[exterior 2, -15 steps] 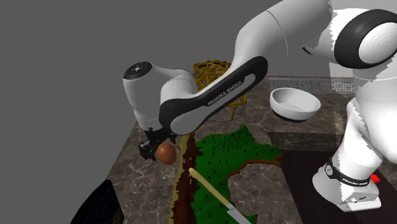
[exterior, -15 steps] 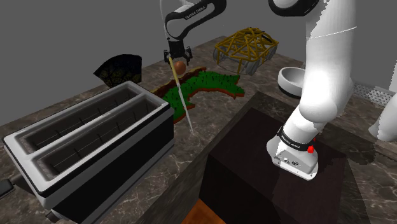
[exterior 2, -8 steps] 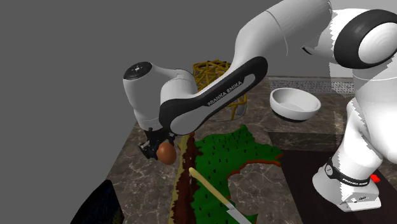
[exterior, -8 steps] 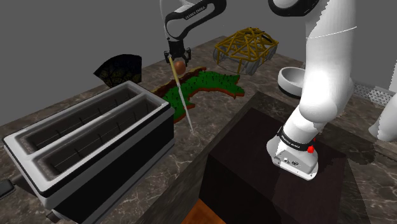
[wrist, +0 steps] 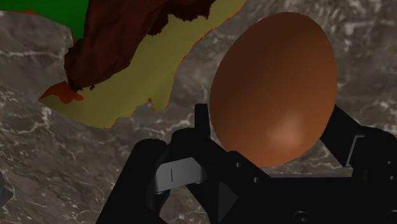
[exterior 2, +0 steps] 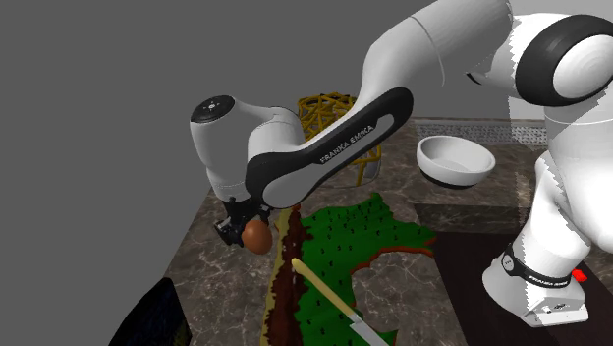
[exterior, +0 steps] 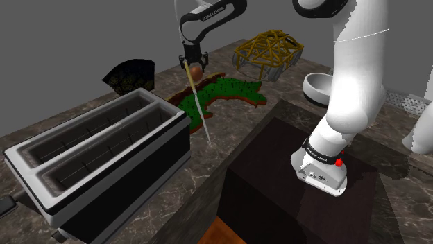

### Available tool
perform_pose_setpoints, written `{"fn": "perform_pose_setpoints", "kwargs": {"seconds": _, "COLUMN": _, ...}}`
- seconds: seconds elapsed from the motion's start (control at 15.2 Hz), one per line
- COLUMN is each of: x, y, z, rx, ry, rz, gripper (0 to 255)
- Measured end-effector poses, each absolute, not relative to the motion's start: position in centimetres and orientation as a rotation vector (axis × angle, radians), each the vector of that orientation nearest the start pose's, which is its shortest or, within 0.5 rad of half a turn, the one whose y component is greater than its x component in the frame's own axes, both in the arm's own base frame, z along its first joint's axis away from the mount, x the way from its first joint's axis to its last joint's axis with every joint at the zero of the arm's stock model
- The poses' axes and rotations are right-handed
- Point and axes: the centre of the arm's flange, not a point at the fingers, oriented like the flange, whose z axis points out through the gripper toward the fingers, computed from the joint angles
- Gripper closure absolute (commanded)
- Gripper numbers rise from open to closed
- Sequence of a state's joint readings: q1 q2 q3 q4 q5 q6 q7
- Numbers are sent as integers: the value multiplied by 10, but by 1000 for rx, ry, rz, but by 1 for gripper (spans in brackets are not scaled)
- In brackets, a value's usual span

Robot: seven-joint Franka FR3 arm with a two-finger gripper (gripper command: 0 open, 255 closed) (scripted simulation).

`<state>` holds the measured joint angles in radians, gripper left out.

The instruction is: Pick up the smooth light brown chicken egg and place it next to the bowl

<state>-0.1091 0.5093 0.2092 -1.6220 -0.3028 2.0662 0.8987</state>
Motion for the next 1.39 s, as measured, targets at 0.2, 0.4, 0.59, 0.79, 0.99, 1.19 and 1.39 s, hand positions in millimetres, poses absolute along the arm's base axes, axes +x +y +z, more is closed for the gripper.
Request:
{"fn": "perform_pose_setpoints", "kwargs": {"seconds": 0.2, "x": 677, "y": 36, "z": 339, "rx": -3122, "ry": 1087, "rz": -53, "gripper": 255}}
{"fn": "perform_pose_setpoints", "kwargs": {"seconds": 0.4, "x": 677, "y": 35, "z": 355, "rx": -3122, "ry": 1086, "rz": -53, "gripper": 255}}
{"fn": "perform_pose_setpoints", "kwargs": {"seconds": 0.59, "x": 676, "y": 35, "z": 371, "rx": -3122, "ry": 1086, "rz": -53, "gripper": 255}}
{"fn": "perform_pose_setpoints", "kwargs": {"seconds": 0.79, "x": 677, "y": 35, "z": 386, "rx": -3122, "ry": 1086, "rz": -53, "gripper": 255}}
{"fn": "perform_pose_setpoints", "kwargs": {"seconds": 0.99, "x": 677, "y": 36, "z": 402, "rx": -3122, "ry": 1086, "rz": -53, "gripper": 255}}
{"fn": "perform_pose_setpoints", "kwargs": {"seconds": 1.19, "x": 677, "y": 35, "z": 418, "rx": -3122, "ry": 1086, "rz": -53, "gripper": 255}}
{"fn": "perform_pose_setpoints", "kwargs": {"seconds": 1.39, "x": 677, "y": 35, "z": 433, "rx": -3122, "ry": 1086, "rz": -53, "gripper": 255}}
